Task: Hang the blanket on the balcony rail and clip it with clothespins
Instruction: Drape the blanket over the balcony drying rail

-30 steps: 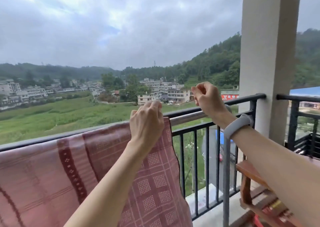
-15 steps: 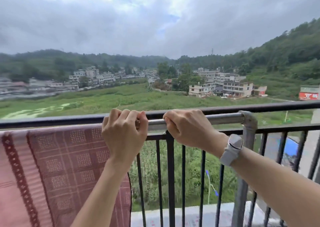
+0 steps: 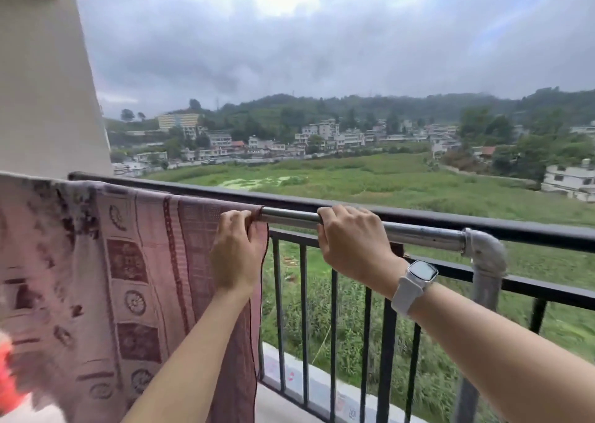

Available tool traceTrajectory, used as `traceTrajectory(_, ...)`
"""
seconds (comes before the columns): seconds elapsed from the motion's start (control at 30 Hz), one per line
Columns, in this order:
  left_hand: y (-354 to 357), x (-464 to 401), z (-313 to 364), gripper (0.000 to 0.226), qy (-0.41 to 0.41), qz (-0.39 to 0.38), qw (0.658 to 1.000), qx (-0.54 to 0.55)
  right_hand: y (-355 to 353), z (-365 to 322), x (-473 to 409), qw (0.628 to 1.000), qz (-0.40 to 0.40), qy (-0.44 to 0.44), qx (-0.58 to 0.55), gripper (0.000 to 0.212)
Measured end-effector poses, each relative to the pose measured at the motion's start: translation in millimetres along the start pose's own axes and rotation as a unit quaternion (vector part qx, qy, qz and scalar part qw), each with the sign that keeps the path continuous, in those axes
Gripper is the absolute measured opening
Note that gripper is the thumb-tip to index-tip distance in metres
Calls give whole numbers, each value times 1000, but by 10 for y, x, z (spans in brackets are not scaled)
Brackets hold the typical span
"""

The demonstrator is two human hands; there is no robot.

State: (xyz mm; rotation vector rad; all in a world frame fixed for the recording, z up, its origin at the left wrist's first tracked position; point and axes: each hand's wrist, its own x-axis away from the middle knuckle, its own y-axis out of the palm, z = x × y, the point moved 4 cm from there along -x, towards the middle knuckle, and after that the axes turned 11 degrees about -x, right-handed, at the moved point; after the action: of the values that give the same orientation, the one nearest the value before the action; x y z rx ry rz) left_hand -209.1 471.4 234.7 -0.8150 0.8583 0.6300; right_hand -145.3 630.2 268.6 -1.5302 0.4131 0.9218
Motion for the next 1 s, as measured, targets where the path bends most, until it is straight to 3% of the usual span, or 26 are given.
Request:
traceTrajectory(0.13,-178,-269,59,9,-20,-33,999,30,-23,23,-218,992,-39,35,-118,28)
traceTrajectory(0.23,-350,-429,89,6,-46,-38,996,70,101,-55,-517,961,-116,42,-248,38)
traceTrajectory(0.33,-566,-560,49,9,-75,-7,991,107,297,-213,-813,937,-203,6,-284,53)
traceTrajectory(0.4,-683,-626,62,14,-86,0,987,132,378,-313,-994,930,-225,-22,-290,50)
traceTrajectory(0.5,-777,-666,120,11,-89,-9,986,137,379,-388,-1182,945,-196,-50,-258,35)
traceTrajectory(0.77,-683,-656,644,9,-72,-25,991,109,-144,64,-1491,978,-102,-129,-131,29)
traceTrajectory(1.0,-426,-465,1486,5,-45,-20,994,98,-597,853,-1142,975,-100,-115,-161,26)
